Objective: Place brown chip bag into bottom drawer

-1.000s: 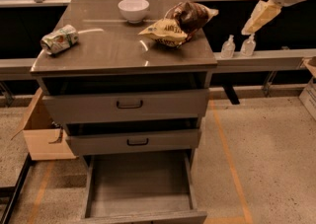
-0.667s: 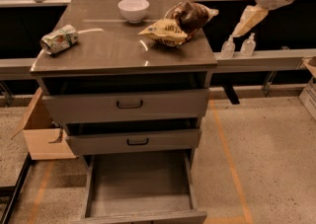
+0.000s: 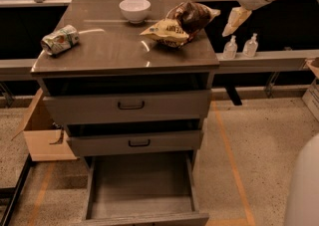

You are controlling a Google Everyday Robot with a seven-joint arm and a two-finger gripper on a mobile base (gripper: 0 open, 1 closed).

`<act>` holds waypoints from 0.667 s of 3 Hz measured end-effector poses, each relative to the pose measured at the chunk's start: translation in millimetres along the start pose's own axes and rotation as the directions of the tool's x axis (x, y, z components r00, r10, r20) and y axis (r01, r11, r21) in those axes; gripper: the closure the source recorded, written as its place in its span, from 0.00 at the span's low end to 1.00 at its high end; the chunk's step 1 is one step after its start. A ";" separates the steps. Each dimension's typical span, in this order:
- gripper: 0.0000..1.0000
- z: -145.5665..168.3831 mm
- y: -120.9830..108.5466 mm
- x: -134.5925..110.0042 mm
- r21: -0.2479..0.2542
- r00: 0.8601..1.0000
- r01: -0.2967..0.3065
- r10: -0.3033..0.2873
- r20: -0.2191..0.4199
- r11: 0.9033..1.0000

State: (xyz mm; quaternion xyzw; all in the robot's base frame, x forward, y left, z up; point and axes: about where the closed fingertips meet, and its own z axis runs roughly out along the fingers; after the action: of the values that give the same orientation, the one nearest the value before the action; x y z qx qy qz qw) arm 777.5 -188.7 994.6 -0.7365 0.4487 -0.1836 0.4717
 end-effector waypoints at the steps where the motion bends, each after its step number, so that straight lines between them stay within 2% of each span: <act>1: 0.00 20.8 -4.3 -7.9 0.002 0.998 0.044 -0.044 0.045 0.999; 2: 0.00 38.6 -4.9 -17.0 -0.004 0.994 0.072 -0.072 0.083 0.997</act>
Offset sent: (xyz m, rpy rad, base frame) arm 0.0339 0.0534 -0.0148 -0.0222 -0.0238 0.1731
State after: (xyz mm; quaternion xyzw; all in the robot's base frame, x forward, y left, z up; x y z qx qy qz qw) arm 797.7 -153.3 982.6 -0.7607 0.4026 -0.1683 0.4806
